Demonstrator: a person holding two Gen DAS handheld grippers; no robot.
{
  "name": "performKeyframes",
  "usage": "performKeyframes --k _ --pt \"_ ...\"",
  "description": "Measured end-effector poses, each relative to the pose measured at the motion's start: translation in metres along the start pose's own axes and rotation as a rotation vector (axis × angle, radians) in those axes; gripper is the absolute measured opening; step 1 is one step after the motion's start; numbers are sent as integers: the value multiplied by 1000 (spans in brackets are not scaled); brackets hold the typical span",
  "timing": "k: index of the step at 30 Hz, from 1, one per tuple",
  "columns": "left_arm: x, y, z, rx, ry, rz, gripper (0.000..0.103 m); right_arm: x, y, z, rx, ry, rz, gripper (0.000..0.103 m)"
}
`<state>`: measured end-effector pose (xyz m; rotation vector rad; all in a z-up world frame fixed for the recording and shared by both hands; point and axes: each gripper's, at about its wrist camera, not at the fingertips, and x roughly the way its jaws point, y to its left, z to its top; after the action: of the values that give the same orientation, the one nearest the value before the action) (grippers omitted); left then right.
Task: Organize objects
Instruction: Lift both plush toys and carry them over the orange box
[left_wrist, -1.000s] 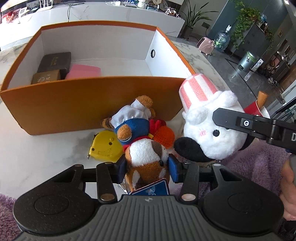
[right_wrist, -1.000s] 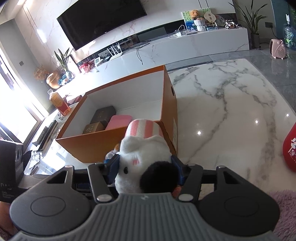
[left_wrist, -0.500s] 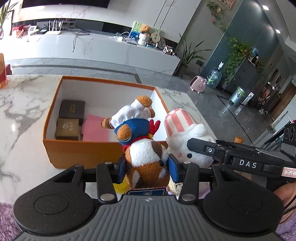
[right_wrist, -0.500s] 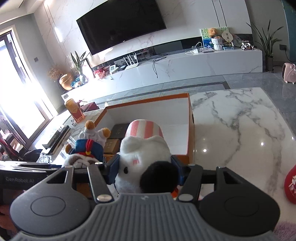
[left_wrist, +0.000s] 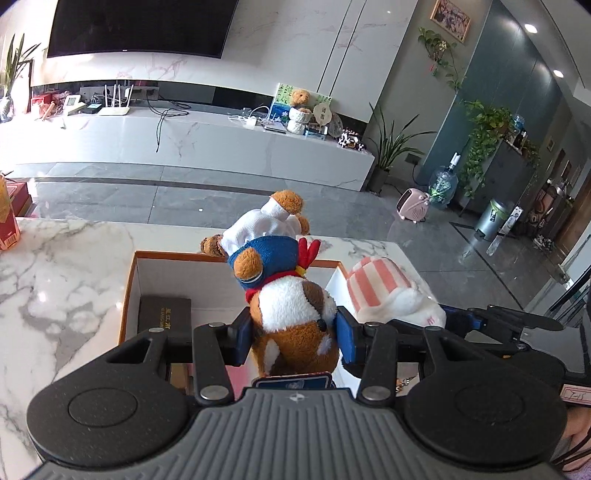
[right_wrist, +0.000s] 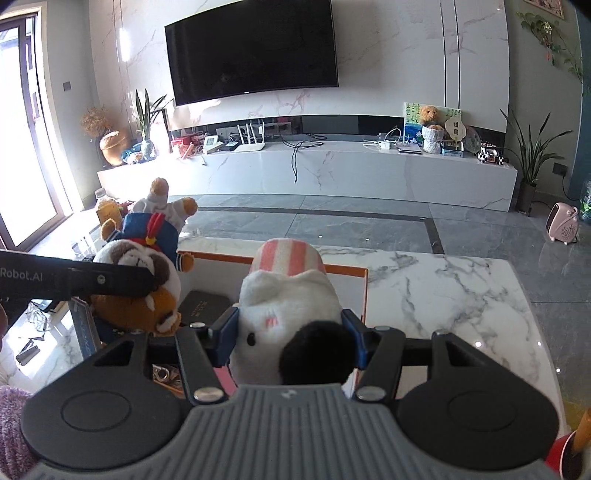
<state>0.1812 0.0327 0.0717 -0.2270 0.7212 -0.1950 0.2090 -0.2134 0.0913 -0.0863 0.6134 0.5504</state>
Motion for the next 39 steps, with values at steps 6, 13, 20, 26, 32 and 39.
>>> performKeyframes --k 6,13,20,26,32,39 --pt "46 12 -11 -4 110 32 53 40 3 -4 -69 85 -44 60" --pt "70 29 -27 -42 191 -28 53 68 10 -16 -134 183 -37 60" --pt "95 35 -35 -52 264 -54 53 86 13 -20 -153 260 -28 60" --pt "119 34 -39 -84 352 -58 53 101 8 -22 -139 328 -46 60" --pt "138 34 -40 -88 449 -91 55 113 8 -28 -142 367 -23 61" --pt "148 39 -42 -107 511 -113 58 116 8 -29 -181 368 -17 61"
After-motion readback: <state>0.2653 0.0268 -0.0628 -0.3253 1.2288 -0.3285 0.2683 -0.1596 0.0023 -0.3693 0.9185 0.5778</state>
